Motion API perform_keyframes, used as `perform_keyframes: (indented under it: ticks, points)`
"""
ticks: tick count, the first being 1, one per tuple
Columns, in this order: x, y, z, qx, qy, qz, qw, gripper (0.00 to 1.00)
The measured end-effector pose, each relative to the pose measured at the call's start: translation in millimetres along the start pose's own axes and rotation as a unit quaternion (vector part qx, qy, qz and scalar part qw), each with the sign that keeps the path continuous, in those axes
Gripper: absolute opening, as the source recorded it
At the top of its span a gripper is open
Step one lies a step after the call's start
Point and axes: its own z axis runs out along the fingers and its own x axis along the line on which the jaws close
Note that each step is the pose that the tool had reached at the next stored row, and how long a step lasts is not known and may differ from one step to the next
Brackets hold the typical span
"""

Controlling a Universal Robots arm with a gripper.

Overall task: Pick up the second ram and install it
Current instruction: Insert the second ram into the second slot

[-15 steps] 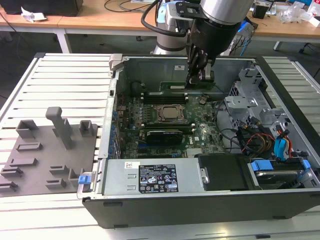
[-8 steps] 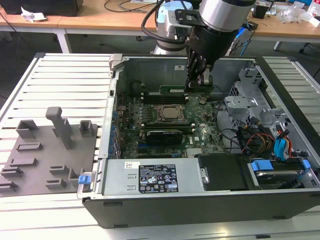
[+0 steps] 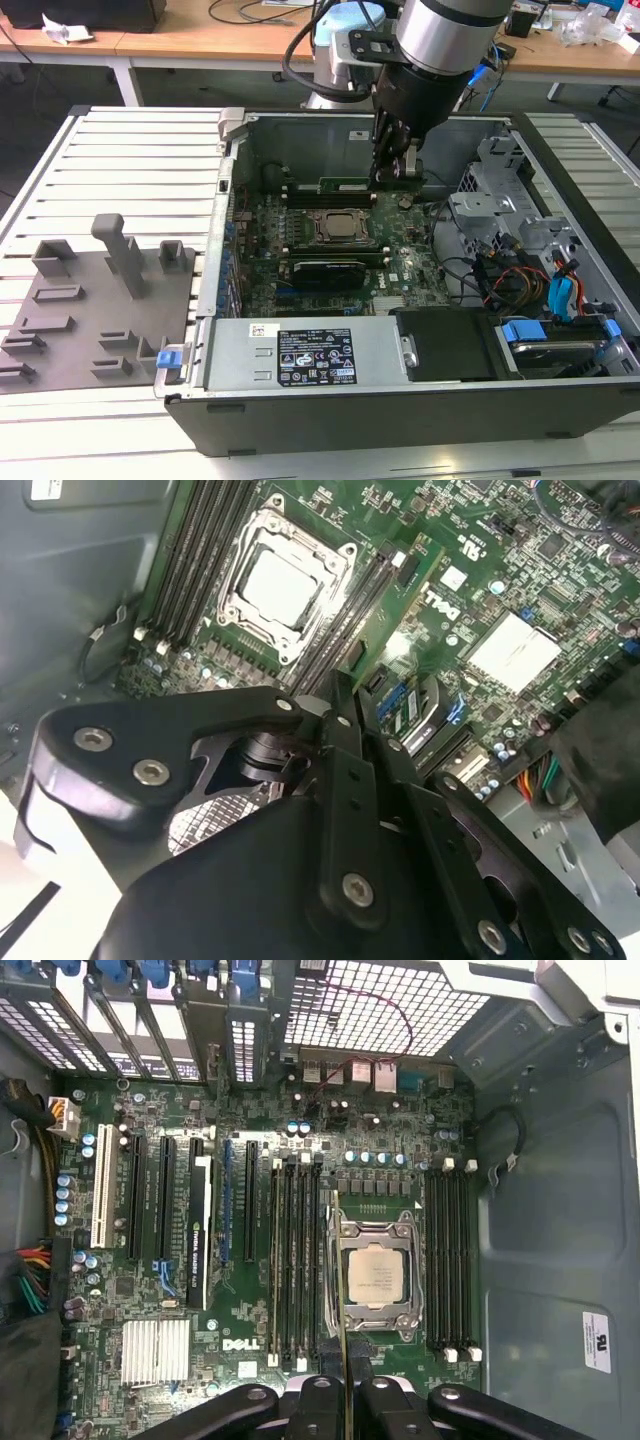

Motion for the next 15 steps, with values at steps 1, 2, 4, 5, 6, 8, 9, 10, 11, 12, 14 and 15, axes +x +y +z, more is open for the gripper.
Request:
perform_keyframes:
  ticks: [1,2,4,5,6,8,9,10,11,12,14,15]
  points:
    - [0.1,-0.1,0.8,0.0,0.0,0.0,1.0,0.14]
    - [0.4,-0.3,2.5,0.0,0.0,0.0,1.0,0.14]
    - [1.0,-0.6,6.0,0.0,0.0001,0.0,1.0,0.14]
    - [1.1,-0.7,7.0,0.0,0.0,0.0,1.0,0.14]
    - [1.2,-0.8,7.7,0.0,0.0001,0.0,1.0,0.14]
    - [1.2,-0.6,9.1,0.0,0.0001,0.0,1.0,0.14]
    - [0.8,-0.4,9.6,0.0,0.0,0.0,1.0,0.14]
    - [-0.3,0.4,10.7,0.0,0.0,0.0,1.0,0.14]
    - [-0.9,1.6,12.0,0.0,-0.0001,0.0,1.0,0.14]
    - [-0.9,2.1,12.6,0.0,0.0,0.0,1.0,0.14]
    - [-0.9,3.2,14.7,0.0,0.0,0.0,1.0,0.14]
    - [-0.8,3.6,15.7,0.0,0.0001,0.0,1.0,0.14]
